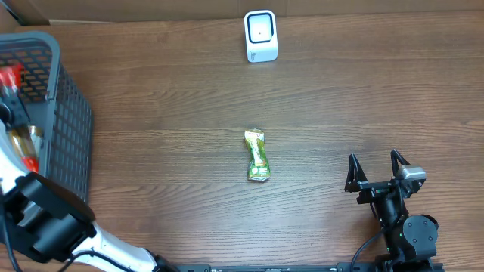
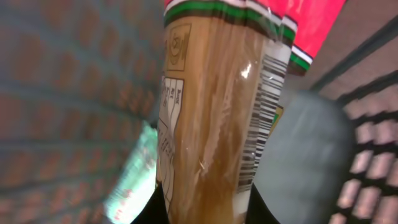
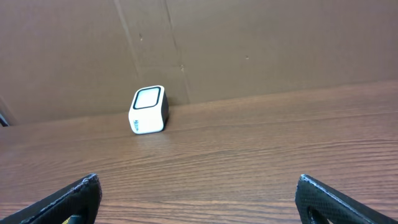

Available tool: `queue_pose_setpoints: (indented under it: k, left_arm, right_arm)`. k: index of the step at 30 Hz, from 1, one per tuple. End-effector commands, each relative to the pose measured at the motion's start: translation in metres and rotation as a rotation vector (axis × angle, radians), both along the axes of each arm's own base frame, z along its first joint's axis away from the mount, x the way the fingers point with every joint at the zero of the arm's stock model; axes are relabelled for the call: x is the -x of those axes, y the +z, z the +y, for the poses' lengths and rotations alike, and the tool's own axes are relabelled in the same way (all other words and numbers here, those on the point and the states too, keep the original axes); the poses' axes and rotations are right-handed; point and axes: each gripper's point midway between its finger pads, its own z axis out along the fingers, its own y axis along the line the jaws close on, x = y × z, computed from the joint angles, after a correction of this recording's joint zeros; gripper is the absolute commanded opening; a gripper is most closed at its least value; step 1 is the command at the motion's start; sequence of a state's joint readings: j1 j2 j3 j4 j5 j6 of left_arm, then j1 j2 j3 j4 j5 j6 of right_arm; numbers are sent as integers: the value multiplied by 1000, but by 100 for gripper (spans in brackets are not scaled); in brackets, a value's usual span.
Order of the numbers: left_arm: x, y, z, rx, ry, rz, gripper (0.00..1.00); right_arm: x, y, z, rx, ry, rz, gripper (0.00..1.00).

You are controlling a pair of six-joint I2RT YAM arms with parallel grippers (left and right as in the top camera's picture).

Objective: Scan the item barcode
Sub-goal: 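Lift the red-ended spaghetti pack out and lay it beside the pouch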

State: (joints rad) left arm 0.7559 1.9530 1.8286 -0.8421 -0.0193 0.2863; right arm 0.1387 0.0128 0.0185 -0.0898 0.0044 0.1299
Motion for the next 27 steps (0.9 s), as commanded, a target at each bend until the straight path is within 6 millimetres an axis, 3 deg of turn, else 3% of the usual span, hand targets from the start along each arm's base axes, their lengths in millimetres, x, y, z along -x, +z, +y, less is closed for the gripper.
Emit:
queue_pose_setpoints:
  k: [1, 5, 6, 8, 12, 15, 18, 22, 27]
  left_arm:
    - [-19, 122, -27, -150, -61, -232, 4]
    - [-18, 179, -54, -188, -56, -353, 4]
    - [-11, 206, -69, -216, -72, -393, 4]
    - [0, 233, -85, -250, -83, -444, 4]
    - [25, 279, -119, -235, -57, -582, 4]
    - [40, 301, -161, -149, -101, -680, 4]
    - [55, 302, -209, -30, -197, -697, 4]
    - [62, 276, -275, 210, -315, -623, 4]
    - [56, 207, -338, 465, -361, -374, 4]
  right_arm:
    - [0, -1, -1, 3, -3, -6, 100]
    - [0, -1, -1, 3, -3, -6, 100]
    - [0, -1, -1, 3, -3, -6, 100]
    - [0, -1, -1, 3, -3, -6, 100]
    - [0, -1, -1, 3, -3, -6, 100]
    - [0, -1, -1, 3, -3, -6, 100]
    - [0, -1, -1, 3, -3, -6, 100]
    - [0, -1, -1, 3, -3, -6, 100]
    - [0, -1, -1, 3, -3, -6, 100]
